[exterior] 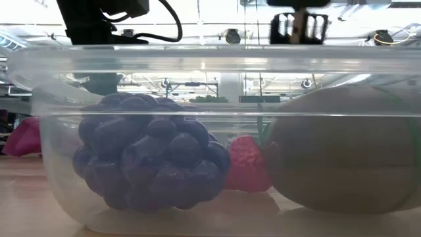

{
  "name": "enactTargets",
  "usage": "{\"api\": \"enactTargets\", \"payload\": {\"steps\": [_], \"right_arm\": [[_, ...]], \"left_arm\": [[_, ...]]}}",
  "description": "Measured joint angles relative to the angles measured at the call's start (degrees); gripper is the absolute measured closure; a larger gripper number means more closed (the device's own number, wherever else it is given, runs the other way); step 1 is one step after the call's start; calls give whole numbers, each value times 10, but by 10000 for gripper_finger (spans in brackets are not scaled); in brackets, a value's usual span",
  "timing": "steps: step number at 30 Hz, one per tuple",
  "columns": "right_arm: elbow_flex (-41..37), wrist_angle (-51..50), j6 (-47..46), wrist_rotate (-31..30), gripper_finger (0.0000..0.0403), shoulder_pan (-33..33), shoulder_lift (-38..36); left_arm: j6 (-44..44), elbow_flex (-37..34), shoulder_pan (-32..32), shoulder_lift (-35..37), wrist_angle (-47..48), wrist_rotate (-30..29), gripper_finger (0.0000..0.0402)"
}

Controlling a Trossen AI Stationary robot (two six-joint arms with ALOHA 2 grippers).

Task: Pick and placing Produce into tupperware
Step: Put the bottom red strawberry into the transparent container

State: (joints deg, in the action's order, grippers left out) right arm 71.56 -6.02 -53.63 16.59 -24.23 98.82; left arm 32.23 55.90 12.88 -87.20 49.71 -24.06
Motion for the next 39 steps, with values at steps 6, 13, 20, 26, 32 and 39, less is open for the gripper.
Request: {"api": "enactTargets", "payload": {"steps": [6,13,20,26,32,39], "right_arm": [[135,-149,41,17,302,-7,82],[186,-265,54,14,302,-10,139],[186,-295,53,15,302,-10,153],[186,-290,63,15,302,-11,153],[186,-288,64,14,302,-11,153],[186,-258,63,14,302,-13,153]], "left_arm": [[-2,0,0,0,8,0,172],[1,0,0,0,25,0,172],[10,0,0,0,42,0,172],[13,0,0,0,42,0,172],[13,0,0,0,42,0,172],[13,0,0,0,42,0,172]]}}
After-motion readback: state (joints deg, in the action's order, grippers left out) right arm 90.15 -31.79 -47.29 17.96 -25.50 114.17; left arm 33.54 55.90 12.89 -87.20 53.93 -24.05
